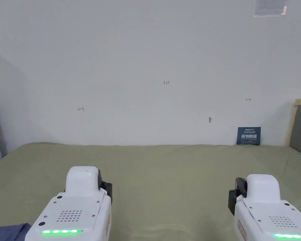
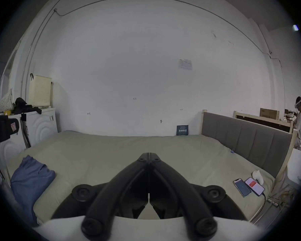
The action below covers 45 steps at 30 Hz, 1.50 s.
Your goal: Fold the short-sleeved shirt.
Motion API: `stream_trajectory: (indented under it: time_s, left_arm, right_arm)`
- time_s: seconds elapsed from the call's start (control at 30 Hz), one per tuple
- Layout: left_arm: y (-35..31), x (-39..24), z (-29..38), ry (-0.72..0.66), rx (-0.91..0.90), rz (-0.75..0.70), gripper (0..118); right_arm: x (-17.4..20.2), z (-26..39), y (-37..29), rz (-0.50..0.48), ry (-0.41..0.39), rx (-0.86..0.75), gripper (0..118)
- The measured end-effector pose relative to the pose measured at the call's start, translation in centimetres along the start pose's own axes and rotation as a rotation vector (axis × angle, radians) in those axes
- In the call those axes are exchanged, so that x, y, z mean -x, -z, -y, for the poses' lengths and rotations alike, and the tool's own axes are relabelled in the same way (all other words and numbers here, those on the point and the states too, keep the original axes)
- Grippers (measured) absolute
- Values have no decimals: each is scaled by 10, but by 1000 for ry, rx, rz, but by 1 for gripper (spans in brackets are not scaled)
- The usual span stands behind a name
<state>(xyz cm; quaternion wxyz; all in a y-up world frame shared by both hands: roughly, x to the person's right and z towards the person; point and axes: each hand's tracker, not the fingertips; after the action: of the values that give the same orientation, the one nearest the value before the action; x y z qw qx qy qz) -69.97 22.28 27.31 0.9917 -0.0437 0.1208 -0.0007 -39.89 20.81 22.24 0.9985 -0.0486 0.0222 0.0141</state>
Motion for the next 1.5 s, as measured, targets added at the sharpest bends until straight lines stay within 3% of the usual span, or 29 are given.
stream_trajectory:
  time_s: [0.2,0.53,0.67,0.87,1.17,1.5]
  left_arm:
    - [-15,43,-3,10,-4,-117,0]
    - [-81,171,6,-11,44,-481,0]
    - [-105,202,13,-5,63,-590,0]
    - [-118,231,30,-49,97,-672,0]
    - [-111,248,41,-95,134,-692,0]
    - [-17,266,73,-111,298,-554,0]
  right_arm:
    - [39,4,13,-138,1,19,1]
    - [178,9,19,-527,-2,23,1]
    - [218,15,13,-639,-1,35,1]
    - [251,30,7,-715,-13,61,1]
    - [269,40,14,-756,-21,78,1]
    - [262,62,29,-724,-55,129,1]
